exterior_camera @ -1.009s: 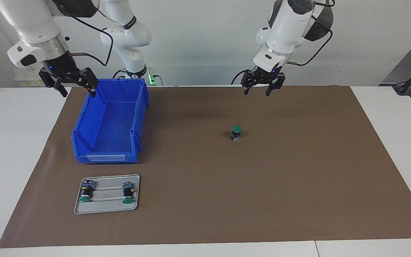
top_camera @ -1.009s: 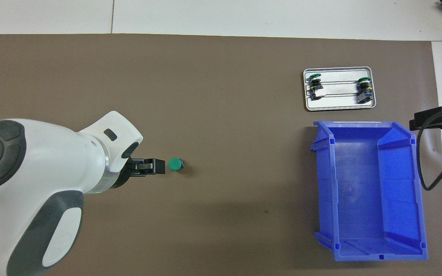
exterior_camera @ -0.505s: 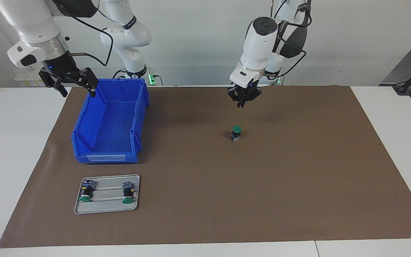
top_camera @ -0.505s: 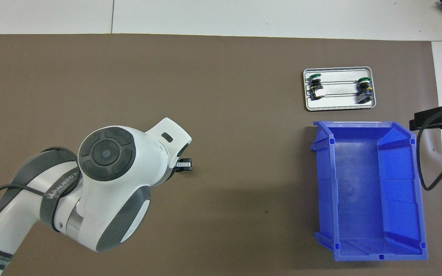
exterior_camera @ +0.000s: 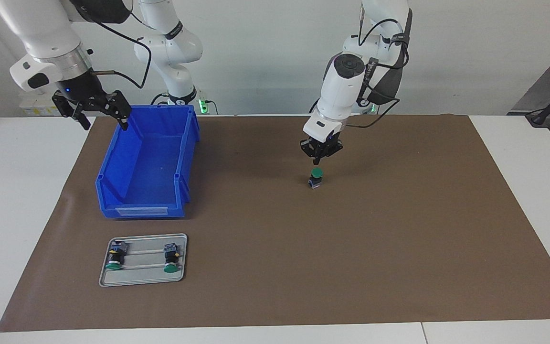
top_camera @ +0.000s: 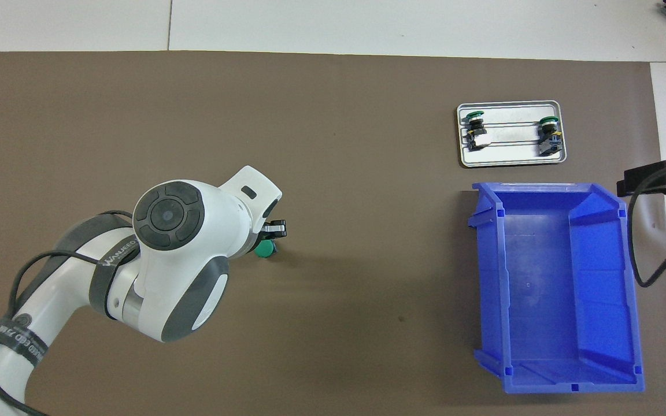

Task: Place and press button with both arms
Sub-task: 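Press down on the green button with the left gripper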

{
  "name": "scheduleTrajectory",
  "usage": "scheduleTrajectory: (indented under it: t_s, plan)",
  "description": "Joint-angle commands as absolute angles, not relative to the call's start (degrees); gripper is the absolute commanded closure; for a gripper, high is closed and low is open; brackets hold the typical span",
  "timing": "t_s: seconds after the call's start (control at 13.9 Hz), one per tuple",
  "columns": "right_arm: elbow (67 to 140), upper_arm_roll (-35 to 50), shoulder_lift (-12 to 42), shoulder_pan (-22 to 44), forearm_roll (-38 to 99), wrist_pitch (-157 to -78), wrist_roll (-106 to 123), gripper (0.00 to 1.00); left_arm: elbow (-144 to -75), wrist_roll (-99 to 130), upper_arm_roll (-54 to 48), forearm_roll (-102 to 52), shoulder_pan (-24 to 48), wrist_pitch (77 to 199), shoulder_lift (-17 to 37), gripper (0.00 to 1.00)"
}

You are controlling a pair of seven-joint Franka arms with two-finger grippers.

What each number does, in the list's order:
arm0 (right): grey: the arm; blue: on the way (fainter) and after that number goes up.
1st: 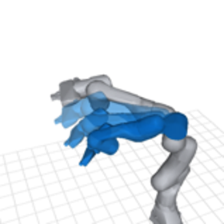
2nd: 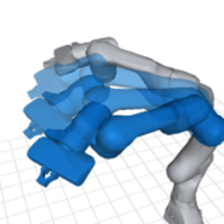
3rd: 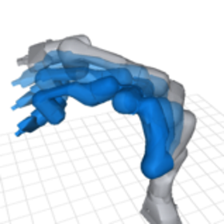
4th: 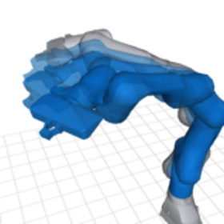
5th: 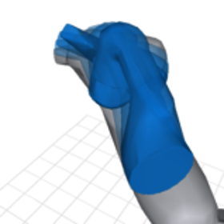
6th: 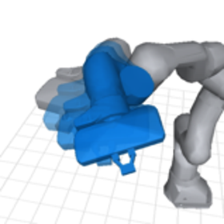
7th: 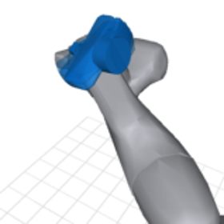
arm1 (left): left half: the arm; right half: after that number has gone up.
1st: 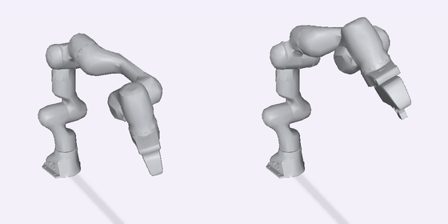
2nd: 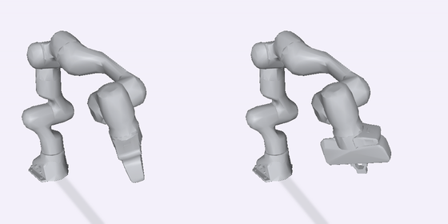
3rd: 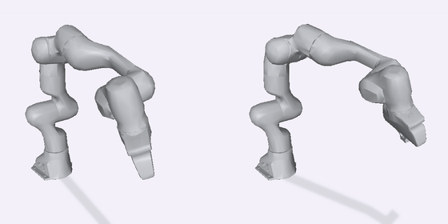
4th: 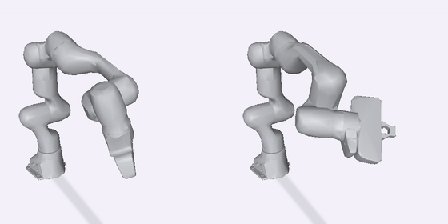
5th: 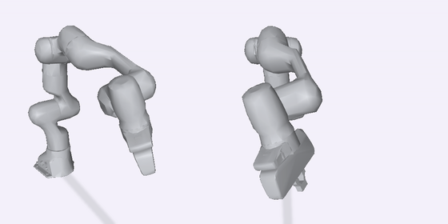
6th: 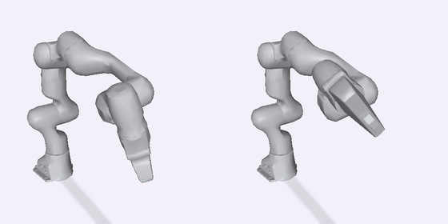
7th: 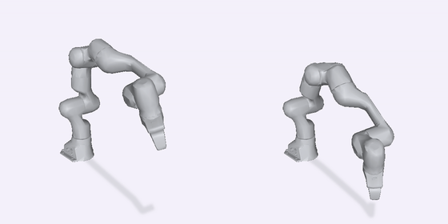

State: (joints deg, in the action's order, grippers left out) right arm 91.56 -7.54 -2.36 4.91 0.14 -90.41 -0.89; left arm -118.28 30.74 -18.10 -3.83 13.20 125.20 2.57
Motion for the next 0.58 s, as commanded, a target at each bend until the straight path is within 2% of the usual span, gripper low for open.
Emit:
scheduleTrajectory:
  t_s: [0.0, 0.5]
  plan:
    - [92.64, -7.38, -3.34, 4.66, 0.09, -90.70, 0.44, 0.00, -120.93, 30.06, -18.28, -2.90, 12.48, 128.39, 2.90, 1.00]
    - [92.64, -7.38, -3.25, 4.66, 0.09, -90.70, 0.44, 0.00, -122.52, 30.06, -18.19, -2.81, 12.39, 132.88, 5.18, 1.00]
